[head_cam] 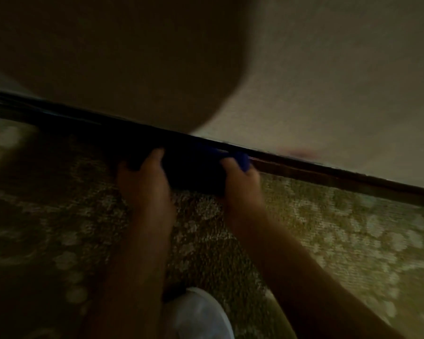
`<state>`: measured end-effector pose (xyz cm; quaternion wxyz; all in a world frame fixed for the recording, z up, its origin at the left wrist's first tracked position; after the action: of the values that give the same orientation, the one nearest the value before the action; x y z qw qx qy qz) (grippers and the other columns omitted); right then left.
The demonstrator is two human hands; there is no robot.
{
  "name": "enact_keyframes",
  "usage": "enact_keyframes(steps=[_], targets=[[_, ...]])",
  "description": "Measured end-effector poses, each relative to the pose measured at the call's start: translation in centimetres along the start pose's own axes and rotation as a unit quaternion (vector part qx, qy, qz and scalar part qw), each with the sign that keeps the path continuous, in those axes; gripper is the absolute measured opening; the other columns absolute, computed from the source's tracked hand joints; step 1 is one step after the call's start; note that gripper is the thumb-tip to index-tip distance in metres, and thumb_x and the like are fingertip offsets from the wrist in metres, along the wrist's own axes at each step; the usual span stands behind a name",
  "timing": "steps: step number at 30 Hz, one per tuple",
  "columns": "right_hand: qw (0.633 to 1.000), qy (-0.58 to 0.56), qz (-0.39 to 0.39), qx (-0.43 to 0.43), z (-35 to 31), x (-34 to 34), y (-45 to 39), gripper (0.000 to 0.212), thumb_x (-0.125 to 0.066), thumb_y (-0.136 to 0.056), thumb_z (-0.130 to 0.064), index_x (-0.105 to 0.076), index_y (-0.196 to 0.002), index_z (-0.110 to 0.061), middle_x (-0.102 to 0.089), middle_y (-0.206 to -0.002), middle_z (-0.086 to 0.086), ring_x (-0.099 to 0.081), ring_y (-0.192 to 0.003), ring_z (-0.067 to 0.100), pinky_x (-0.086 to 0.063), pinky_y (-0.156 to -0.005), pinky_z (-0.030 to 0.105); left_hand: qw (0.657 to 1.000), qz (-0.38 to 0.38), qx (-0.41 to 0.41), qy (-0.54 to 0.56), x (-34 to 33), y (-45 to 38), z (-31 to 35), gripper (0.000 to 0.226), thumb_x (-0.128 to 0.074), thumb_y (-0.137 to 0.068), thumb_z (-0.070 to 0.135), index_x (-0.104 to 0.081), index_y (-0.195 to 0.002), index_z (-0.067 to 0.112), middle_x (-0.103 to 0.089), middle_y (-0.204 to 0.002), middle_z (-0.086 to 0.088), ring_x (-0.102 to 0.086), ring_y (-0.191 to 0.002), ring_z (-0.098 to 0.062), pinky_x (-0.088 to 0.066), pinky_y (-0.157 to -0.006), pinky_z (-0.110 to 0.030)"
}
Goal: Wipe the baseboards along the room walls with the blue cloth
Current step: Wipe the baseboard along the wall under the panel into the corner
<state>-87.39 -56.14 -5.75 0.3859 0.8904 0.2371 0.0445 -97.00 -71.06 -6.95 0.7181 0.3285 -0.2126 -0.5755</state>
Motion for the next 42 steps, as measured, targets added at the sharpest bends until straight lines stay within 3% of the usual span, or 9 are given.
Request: enact_keyframes(steps=[3, 8, 10, 18, 25, 29, 35, 38, 42], targets=[[0.998, 0.05, -0.033, 0.033, 0.3, -1.8, 0.2, 0.013, -0.06, -0.094, -0.016, -0.06, -0.106, -0.021, -0.069, -0.108, 0.011, -0.067, -0.104, 0.029, -0.053, -0.098, 0.051, 1.0, 0.015, 0.021, 0.015, 2.7, -3.3, -1.9, 0.104, -0.08, -0.03, 0.059, -0.063, -0.129, 0.031, -0.069, -0.126, 0.002, -0.068, -0.108, -0.02, -0.055, -0.098, -0.045], [0.997, -0.056, -0.051, -0.005, 1.0, -1.0, 1.7, 0.024, -0.062, -0.094, -0.014, -0.065, -0.118, -0.013, -0.074, -0.109, 0.01, -0.072, -0.099, 0.024, -0.06, -0.085, 0.039, 0.995, -0.067, -0.015, -0.066, 2.1, 0.4, 3.2, 0.047, -0.076, -0.084, 0.026, -0.06, -0.127, 0.03, -0.068, -0.118, 0.004, -0.067, -0.105, -0.018, -0.055, -0.091, -0.041], [0.991, -0.105, -0.08, -0.031, 1.6, -2.5, 2.6, 0.032, -0.064, -0.092, -0.017, -0.063, -0.125, -0.016, -0.075, -0.109, 0.006, -0.074, -0.094, 0.019, -0.06, -0.073, 0.03, 0.997, -0.065, -0.01, -0.05, 3.3, 0.6, 3.5, 0.046, -0.071, -0.089, 0.024, -0.056, -0.132, 0.031, -0.066, -0.116, 0.006, -0.065, -0.104, -0.015, -0.056, -0.086, -0.036], [0.973, -0.147, -0.149, -0.098, 5.3, -7.6, 4.0, 0.043, -0.062, -0.092, -0.018, -0.058, -0.135, -0.019, -0.069, -0.126, 0.008, -0.066, -0.116, 0.027, -0.049, -0.104, 0.045, 0.998, -0.049, 0.007, -0.044, 6.5, -1.1, 5.2, 0.05, -0.067, -0.091, 0.023, -0.052, -0.138, 0.032, -0.066, -0.122, 0.002, -0.066, -0.105, -0.019, -0.051, -0.07, -0.031], [0.978, -0.112, -0.153, -0.086, 4.1, -5.9, 5.3, 0.037, -0.058, -0.09, -0.003, -0.063, -0.124, -0.017, -0.074, -0.116, 0.008, -0.071, -0.106, 0.026, -0.055, -0.09, 0.04, 0.993, -0.084, 0.007, -0.083, 8.0, -0.7, 5.9, 0.036, -0.07, -0.089, 0.015, -0.059, -0.116, 0.036, -0.067, -0.114, 0.007, -0.066, -0.104, -0.017, -0.053, -0.091, -0.038], [0.982, -0.112, -0.118, -0.101, 5.0, -8.0, 4.0, 0.038, -0.061, -0.092, -0.007, -0.06, -0.129, -0.015, -0.072, -0.118, 0.008, -0.07, -0.105, 0.025, -0.057, -0.091, 0.039, 0.995, -0.07, 0.002, -0.075, 7.3, -2.7, 8.2, 0.033, -0.072, -0.088, 0.015, -0.063, -0.118, 0.023, -0.071, -0.114, -0.003, -0.07, -0.099, -0.021, -0.056, -0.078, -0.034], [0.981, -0.123, -0.105, -0.106, 4.1, -9.2, 3.1, 0.041, -0.067, -0.089, -0.01, -0.054, -0.128, -0.003, -0.069, -0.118, 0.02, -0.069, -0.103, 0.034, -0.06, -0.072, 0.04, 0.999, -0.031, 0.003, -0.019, 6.0, -3.1, 8.5, 0.048, -0.078, -0.083, 0.025, -0.061, -0.129, 0.02, -0.069, -0.118, -0.002, -0.068, -0.101, -0.022, -0.06, -0.083, -0.037], [0.979, -0.115, -0.116, -0.12, 4.0, -10.3, 3.7, 0.038, -0.065, -0.09, -0.009, -0.056, -0.126, -0.003, -0.069, -0.116, 0.019, -0.069, -0.102, 0.033, -0.06, -0.071, 0.038, 0.999, -0.027, 0.023, -0.016, 6.3, -3.3, 9.4, 0.036, -0.068, -0.091, 0.024, -0.063, -0.126, 0.016, -0.069, -0.114, 0.001, -0.068, -0.094, -0.015, -0.056, -0.063, -0.028], [0.972, -0.1, -0.129, -0.172, 5.8, -13.2, 3.8, 0.035, -0.065, -0.091, -0.008, -0.057, -0.125, -0.006, -0.069, -0.111, 0.018, -0.069, -0.096, 0.03, -0.058, -0.077, 0.039, 0.999, -0.034, 0.04, -0.004, 5.5, -4.7, 10.1, 0.028, -0.045, -0.103, 0.027, -0.064, -0.11, 0.008, -0.068, -0.104, -0.009, -0.066, -0.086, -0.022, -0.051, -0.069, -0.034]])
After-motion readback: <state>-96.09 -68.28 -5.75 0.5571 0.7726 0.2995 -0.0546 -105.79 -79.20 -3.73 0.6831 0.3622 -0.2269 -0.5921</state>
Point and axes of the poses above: each hand's wrist, its own y-axis away from the middle knuckle, its own x-axis out of the back of the hand, z = x × y, the point moved 8 cm from there along -y, towards the middle knuckle
